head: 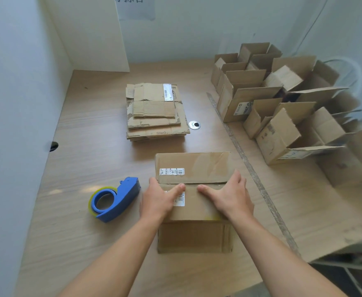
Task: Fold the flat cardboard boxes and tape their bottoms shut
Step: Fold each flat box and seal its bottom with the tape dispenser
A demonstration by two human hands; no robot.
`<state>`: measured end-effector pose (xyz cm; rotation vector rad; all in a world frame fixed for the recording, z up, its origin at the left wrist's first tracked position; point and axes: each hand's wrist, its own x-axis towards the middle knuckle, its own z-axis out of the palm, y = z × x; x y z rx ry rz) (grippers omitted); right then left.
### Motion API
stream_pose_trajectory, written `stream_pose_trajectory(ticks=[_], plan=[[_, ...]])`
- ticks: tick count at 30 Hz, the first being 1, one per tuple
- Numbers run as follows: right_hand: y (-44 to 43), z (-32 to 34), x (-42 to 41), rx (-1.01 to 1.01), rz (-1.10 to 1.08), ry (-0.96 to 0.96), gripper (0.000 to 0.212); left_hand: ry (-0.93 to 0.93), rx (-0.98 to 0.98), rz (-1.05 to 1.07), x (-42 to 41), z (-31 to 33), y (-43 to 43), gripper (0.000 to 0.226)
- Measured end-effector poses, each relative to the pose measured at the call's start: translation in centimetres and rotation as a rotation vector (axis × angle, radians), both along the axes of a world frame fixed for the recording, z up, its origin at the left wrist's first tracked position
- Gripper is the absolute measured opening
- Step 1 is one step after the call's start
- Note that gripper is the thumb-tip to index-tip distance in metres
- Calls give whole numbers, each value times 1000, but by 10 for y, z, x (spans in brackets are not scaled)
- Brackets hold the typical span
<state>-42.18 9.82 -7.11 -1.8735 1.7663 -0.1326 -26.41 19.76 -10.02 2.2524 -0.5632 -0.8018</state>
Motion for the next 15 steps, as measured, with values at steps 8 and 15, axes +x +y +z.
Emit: stream_pose_trajectory(ticks=[8, 15], plan=[[5, 1, -9, -77, -132, -206, 82, -108, -53, -38, -6, 9, -4, 38], [-7, -2, -29, -118, -138, -441, 31, 40, -260, -19, -11, 11, 1, 10]])
